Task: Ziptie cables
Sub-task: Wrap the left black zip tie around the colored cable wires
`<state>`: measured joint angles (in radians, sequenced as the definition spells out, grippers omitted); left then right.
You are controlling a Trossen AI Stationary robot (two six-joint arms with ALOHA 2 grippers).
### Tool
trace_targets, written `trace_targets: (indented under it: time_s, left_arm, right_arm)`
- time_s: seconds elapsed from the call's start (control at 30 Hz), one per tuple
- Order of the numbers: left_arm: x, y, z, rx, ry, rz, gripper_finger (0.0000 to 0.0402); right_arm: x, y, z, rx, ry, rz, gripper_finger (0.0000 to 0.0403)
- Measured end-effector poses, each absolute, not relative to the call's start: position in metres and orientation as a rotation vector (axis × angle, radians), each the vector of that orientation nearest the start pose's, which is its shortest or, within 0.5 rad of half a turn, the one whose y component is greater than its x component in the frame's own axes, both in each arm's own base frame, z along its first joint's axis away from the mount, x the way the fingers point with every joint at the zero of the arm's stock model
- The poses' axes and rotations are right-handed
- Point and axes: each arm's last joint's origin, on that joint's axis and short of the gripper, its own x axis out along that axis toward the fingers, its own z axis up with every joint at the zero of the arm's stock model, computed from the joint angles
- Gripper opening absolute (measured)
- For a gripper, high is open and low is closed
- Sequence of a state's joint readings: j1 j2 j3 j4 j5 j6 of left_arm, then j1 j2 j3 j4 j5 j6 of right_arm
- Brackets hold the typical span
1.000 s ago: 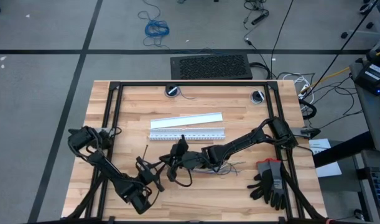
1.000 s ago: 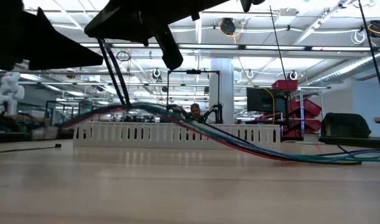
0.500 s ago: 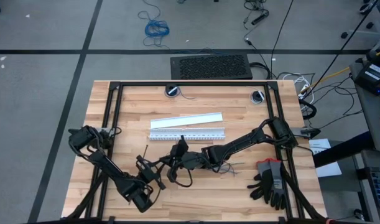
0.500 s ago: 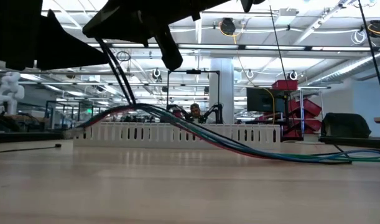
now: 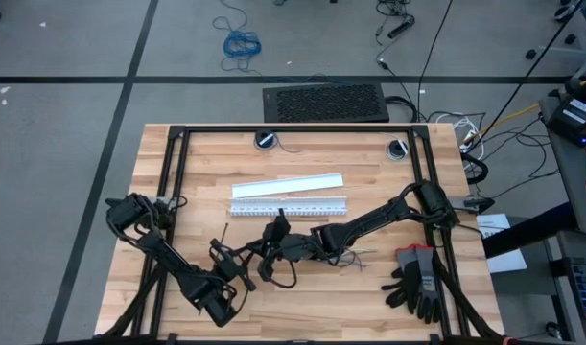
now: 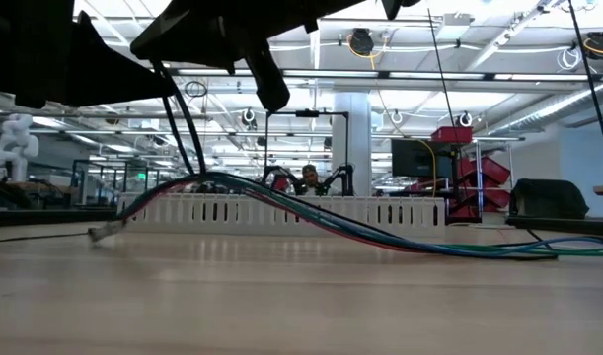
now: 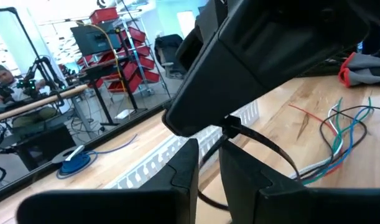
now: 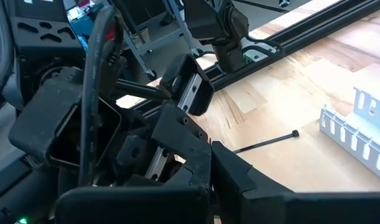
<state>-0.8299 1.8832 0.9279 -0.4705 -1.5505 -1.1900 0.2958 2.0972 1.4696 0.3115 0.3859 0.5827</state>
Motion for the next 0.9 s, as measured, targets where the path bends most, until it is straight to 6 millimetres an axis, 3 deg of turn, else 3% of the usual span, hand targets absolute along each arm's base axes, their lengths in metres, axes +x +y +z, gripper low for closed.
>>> trace_targets:
  time_s: [0.2, 0.43, 0.7, 0.9]
  left_arm:
    - [0.225, -0.203, 0.122, 0.212, 0.106, 0.732, 0.0006]
    - [0.230, -0.205, 0.123, 0.234, 0.150, 0.726, 0.0002]
    - [0.241, -0.216, 0.124, 0.299, 0.258, 0.651, 0.0001]
    - [0.243, -0.220, 0.105, 0.332, 0.370, 0.579, 0.0000]
  right_arm:
    - [0.459, 0.128, 0.208, 0.476, 0.248, -0.169, 0.0000]
    - [0.460, 0.127, 0.211, 0.460, 0.218, -0.170, 0.0000]
    - [0.465, 0.110, 0.215, 0.440, 0.179, -0.188, 0.0000]
    - [0.470, 0.088, 0.220, 0.391, 0.150, -0.227, 0.0000]
